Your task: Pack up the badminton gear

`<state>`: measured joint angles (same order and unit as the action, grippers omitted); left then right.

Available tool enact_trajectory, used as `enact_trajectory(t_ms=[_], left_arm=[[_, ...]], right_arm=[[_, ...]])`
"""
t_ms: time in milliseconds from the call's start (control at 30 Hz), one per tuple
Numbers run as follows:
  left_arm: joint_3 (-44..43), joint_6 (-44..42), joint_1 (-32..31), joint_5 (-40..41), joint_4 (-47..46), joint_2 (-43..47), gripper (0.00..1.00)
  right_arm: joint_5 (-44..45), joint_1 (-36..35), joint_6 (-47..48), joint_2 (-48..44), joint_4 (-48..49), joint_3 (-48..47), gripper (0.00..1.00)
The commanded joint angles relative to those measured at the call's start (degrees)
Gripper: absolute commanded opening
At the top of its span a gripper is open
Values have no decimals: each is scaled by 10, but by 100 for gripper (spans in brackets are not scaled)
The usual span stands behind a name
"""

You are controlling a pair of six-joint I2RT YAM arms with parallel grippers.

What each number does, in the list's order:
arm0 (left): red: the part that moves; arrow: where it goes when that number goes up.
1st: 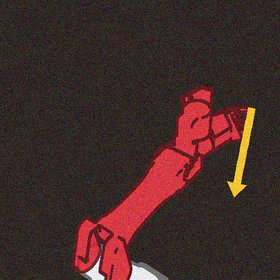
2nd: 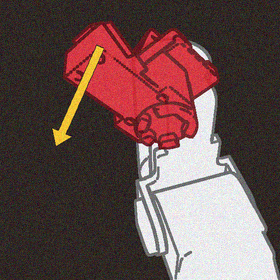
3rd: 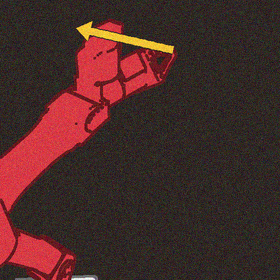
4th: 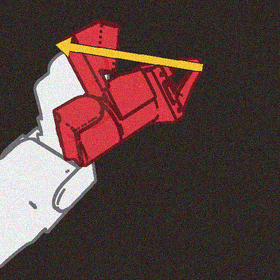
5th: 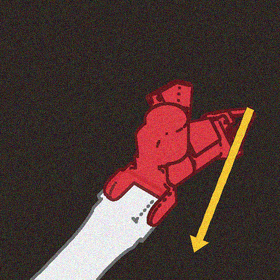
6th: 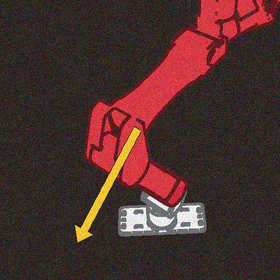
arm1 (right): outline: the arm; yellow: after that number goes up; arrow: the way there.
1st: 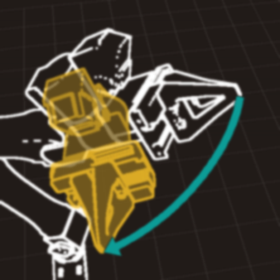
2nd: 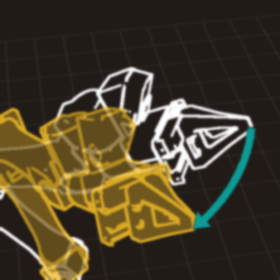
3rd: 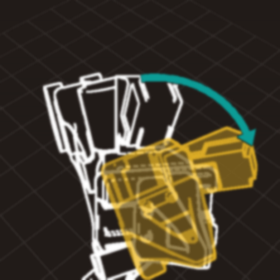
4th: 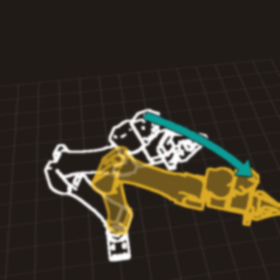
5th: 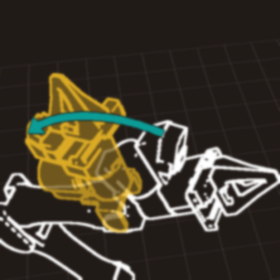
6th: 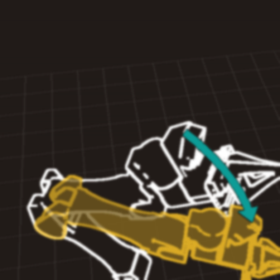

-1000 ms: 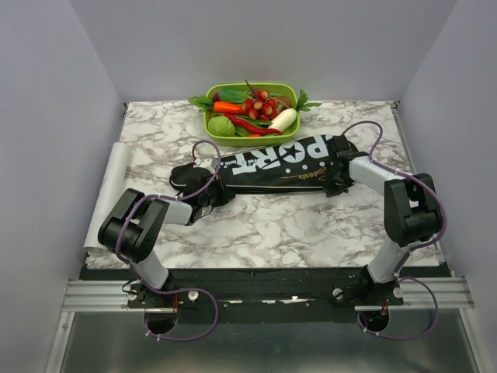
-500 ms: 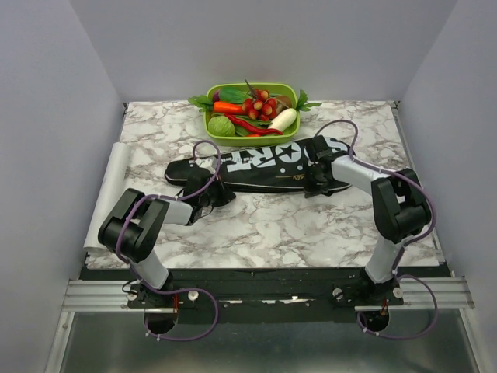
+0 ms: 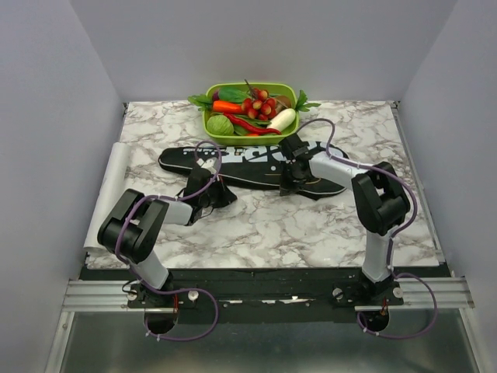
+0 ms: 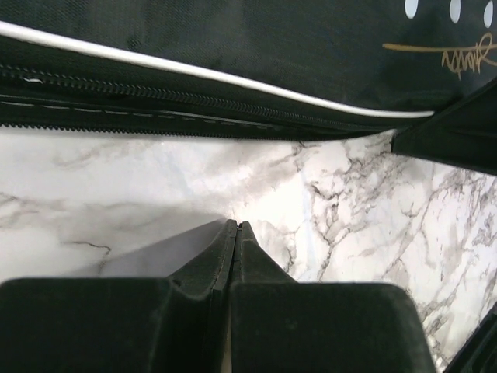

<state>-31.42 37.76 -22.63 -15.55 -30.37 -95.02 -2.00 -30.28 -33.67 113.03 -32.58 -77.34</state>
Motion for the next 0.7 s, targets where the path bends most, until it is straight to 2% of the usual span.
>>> enact_trajectory(t_ms=[0,133,200,267,300,400,533,667], left_arm=[[7,-21,-12,-28,71,45,7],[-8,-15,-21,1,130,133,12],[-21,-16,-22,42,186,183,21],[-50,-26,-22,74,230,209,25],[-61,-38,-21,103,276,228,31],[-101,-61,-20,151,346,249,45],[-135,-73,-15,241,402,237,47],[-127,-55,-7,257,412,197,49]], right_arm=[[44,25,-48,-25,46,32,1],[42,48,-74,-49,71,63,1],[42,68,-83,-63,86,87,1],[34,85,-91,-76,100,117,1],[31,105,-90,-90,108,125,1],[24,150,-70,-114,117,162,1],[1,206,-23,-159,123,200,1],[-13,232,10,-176,121,211,1]])
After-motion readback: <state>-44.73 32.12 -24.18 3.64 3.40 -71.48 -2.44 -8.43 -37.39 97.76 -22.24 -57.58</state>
